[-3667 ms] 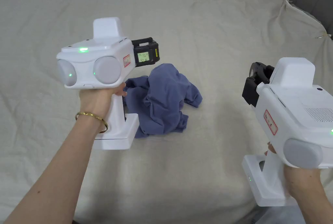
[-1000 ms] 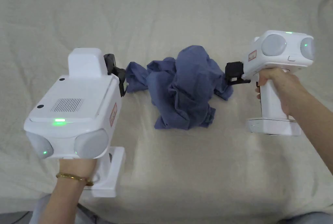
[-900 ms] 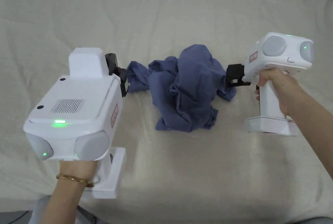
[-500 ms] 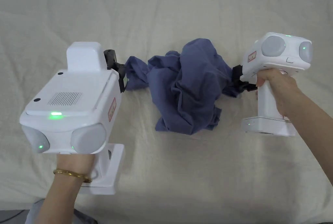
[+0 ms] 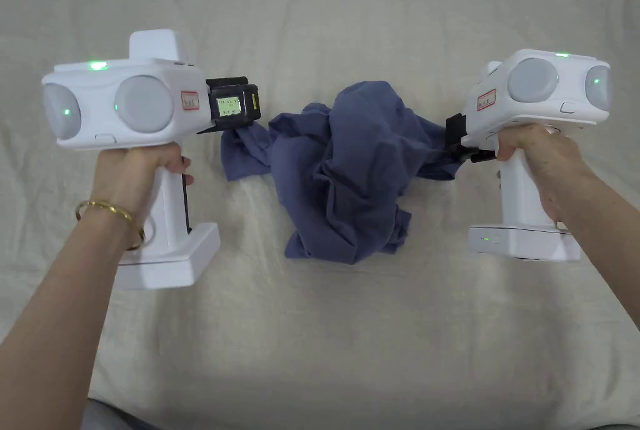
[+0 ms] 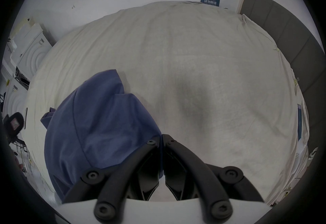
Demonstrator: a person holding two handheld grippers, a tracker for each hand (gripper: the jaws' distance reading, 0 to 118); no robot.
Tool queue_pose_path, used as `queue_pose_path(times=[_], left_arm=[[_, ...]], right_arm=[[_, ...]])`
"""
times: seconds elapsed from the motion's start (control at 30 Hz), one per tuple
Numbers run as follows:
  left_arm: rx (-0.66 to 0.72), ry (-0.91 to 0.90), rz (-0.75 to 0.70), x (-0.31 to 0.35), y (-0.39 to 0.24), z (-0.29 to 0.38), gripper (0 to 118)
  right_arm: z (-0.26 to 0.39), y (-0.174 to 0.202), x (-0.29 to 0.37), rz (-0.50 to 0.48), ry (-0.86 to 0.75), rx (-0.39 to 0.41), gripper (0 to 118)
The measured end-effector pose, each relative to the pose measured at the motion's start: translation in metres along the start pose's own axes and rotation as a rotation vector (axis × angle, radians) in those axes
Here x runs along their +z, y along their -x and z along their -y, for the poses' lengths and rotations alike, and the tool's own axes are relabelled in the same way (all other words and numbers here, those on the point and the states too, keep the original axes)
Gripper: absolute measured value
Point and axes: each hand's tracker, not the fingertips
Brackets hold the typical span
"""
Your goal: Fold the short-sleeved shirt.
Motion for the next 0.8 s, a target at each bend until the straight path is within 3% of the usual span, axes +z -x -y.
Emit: queue_pose_path(times=[0.17, 0.27, 0.33, 0.57, 0.67, 0.73, 0.77, 0.8], left_arm=[[0.049, 0.247, 0.033, -0.047, 0.005, -0.014, 116], [0.008, 0.372, -0.014, -0.072, 0.005, -0.013, 116], [-0.046, 0.415, -0.072, -0.083, 0.003, -0.011, 109], [-0.059, 0.472, -0.032, -0.094, -0.012, -0.001, 87], [-0.11, 0.465, -0.046, -0.09, -0.023, 0.002, 62], [-0.126, 0.467, 0.011, -0.086, -0.032, 0.002, 30], [-0.139, 0.471, 0.019, -0.086, -0.037, 0.003, 5], [-0.142, 0.473, 0.029, -0.085, -0.04, 0.004, 2]], right_arm=[[-0.001, -0.006, 0.008, 0.001, -0.018, 0.0, 2], [0.0, -0.007, 0.011, 0.001, -0.025, 0.004, 2], [0.0, -0.008, 0.013, -0.002, -0.028, 0.003, 2], [0.0, -0.006, 0.013, 0.003, -0.038, 0.025, 2], [0.0, -0.004, 0.013, 0.005, -0.04, 0.031, 2], [0.0, -0.004, 0.014, 0.005, -0.042, 0.032, 2], [0.001, -0.004, 0.015, 0.005, -0.043, 0.031, 2], [0.001, -0.004, 0.016, 0.005, -0.043, 0.029, 2]])
